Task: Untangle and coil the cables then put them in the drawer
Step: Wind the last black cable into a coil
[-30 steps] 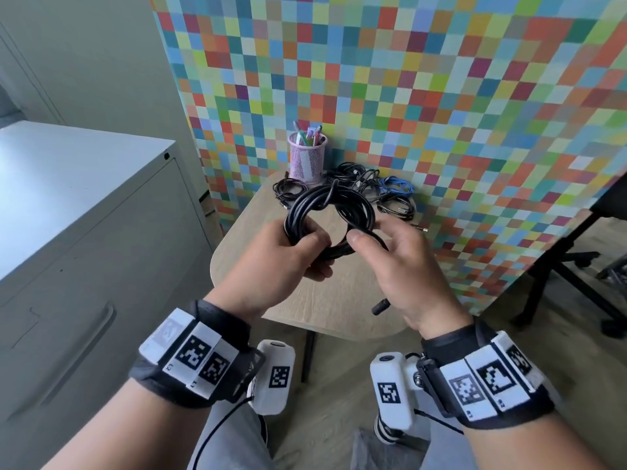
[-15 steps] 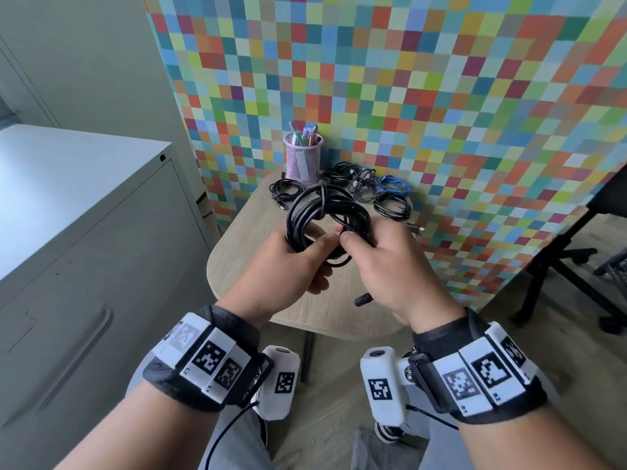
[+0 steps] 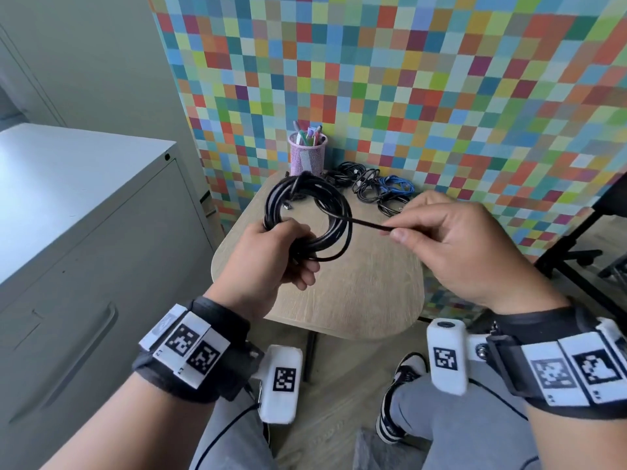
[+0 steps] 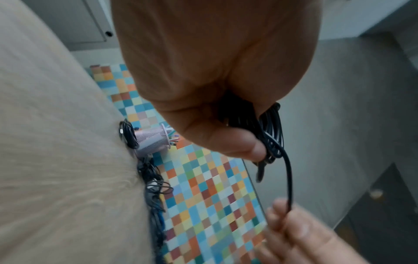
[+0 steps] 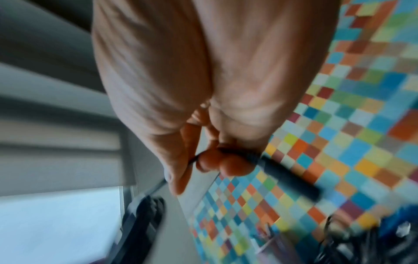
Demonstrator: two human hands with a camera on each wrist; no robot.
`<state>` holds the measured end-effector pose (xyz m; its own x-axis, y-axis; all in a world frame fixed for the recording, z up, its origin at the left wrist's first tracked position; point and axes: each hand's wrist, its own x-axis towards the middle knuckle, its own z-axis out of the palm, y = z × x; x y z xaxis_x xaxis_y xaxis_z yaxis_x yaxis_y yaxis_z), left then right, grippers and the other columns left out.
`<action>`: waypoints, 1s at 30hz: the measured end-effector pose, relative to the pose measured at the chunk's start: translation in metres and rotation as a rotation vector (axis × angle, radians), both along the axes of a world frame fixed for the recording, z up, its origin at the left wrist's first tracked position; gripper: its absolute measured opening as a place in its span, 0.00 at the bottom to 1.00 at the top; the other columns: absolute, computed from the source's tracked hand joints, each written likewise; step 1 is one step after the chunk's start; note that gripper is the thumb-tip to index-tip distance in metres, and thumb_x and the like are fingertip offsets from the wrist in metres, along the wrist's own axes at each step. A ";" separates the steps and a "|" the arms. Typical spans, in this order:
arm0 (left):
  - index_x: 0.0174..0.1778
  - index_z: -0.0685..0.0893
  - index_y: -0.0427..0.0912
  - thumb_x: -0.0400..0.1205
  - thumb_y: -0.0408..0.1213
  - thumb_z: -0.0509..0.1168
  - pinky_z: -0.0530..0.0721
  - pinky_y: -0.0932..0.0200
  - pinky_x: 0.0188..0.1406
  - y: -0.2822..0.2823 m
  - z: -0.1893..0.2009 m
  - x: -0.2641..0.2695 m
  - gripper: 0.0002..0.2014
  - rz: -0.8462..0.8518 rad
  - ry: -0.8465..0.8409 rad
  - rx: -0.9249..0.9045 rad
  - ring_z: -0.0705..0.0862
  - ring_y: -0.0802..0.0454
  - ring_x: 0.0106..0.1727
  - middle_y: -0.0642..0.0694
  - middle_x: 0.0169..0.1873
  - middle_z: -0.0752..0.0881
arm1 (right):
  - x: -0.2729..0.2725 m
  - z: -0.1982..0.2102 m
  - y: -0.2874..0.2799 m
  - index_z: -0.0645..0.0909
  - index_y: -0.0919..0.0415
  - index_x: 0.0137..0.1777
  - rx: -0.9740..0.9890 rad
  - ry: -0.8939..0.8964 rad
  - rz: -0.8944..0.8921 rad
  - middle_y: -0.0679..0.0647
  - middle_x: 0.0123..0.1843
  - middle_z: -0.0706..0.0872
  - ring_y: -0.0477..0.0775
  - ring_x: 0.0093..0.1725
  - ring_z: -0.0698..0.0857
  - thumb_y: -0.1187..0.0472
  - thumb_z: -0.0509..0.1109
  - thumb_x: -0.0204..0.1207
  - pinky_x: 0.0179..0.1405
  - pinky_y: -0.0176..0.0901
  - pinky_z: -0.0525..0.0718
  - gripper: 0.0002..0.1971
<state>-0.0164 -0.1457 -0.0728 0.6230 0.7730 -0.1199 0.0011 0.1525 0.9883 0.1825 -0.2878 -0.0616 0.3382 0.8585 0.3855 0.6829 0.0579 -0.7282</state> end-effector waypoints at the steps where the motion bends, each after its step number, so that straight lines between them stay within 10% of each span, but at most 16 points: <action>1: 0.35 0.79 0.34 0.88 0.29 0.58 0.74 0.56 0.21 -0.001 0.003 0.000 0.15 -0.033 -0.032 -0.019 0.77 0.42 0.21 0.35 0.24 0.81 | 0.004 -0.002 0.001 0.94 0.53 0.52 0.027 -0.084 -0.051 0.49 0.47 0.85 0.47 0.50 0.84 0.63 0.79 0.78 0.52 0.34 0.80 0.06; 5: 0.34 0.79 0.35 0.88 0.29 0.56 0.74 0.56 0.22 -0.009 0.011 0.002 0.16 -0.185 -0.119 -0.065 0.76 0.42 0.23 0.34 0.25 0.82 | 0.002 -0.014 0.010 0.93 0.54 0.54 0.175 -0.155 -0.198 0.48 0.44 0.89 0.48 0.45 0.87 0.61 0.77 0.81 0.48 0.46 0.86 0.05; 9: 0.31 0.79 0.36 0.88 0.30 0.56 0.72 0.58 0.19 -0.022 0.011 0.013 0.19 -0.178 -0.077 -0.035 0.75 0.43 0.19 0.34 0.23 0.81 | -0.035 -0.020 0.020 0.91 0.62 0.55 0.202 0.448 0.090 0.54 0.48 0.93 0.52 0.49 0.89 0.69 0.64 0.89 0.57 0.53 0.86 0.13; 13: 0.36 0.88 0.39 0.89 0.31 0.56 0.70 0.59 0.18 -0.022 0.010 0.019 0.19 -0.045 -0.070 -0.007 0.74 0.43 0.18 0.36 0.24 0.82 | -0.065 -0.020 0.020 0.79 0.81 0.67 0.234 1.046 0.306 0.77 0.55 0.84 0.70 0.50 0.83 0.51 0.61 0.83 0.54 0.68 0.81 0.29; 18: 0.42 0.85 0.28 0.89 0.33 0.61 0.73 0.56 0.21 -0.017 0.007 0.020 0.14 -0.090 -0.039 0.140 0.77 0.42 0.21 0.30 0.29 0.84 | -0.079 -0.019 0.031 0.80 0.84 0.54 0.296 0.891 0.151 0.82 0.37 0.80 0.75 0.28 0.80 0.62 0.69 0.84 0.33 0.64 0.83 0.19; 24: 0.44 0.79 0.30 0.87 0.50 0.68 0.80 0.51 0.19 -0.009 0.004 0.005 0.23 -0.051 -0.181 0.445 0.82 0.43 0.21 0.35 0.28 0.86 | -0.068 -0.026 0.030 0.90 0.68 0.50 0.254 0.988 -0.015 0.71 0.52 0.91 0.74 0.55 0.89 0.55 0.76 0.77 0.54 0.71 0.87 0.13; 27: 0.40 0.79 0.34 0.89 0.51 0.61 0.78 0.56 0.20 -0.001 0.006 0.004 0.22 0.080 -0.163 0.525 0.82 0.48 0.20 0.44 0.24 0.85 | -0.071 -0.026 0.028 0.90 0.62 0.48 0.271 1.118 0.021 0.62 0.49 0.92 0.60 0.52 0.90 0.60 0.74 0.80 0.54 0.56 0.89 0.06; 30: 0.47 0.82 0.36 0.89 0.57 0.59 0.79 0.55 0.20 -0.001 0.007 0.002 0.24 0.060 -0.231 0.504 0.81 0.45 0.23 0.44 0.30 0.84 | -0.074 -0.026 0.031 0.93 0.57 0.44 0.340 0.887 -0.088 0.59 0.44 0.93 0.57 0.47 0.91 0.60 0.75 0.78 0.60 0.61 0.88 0.06</action>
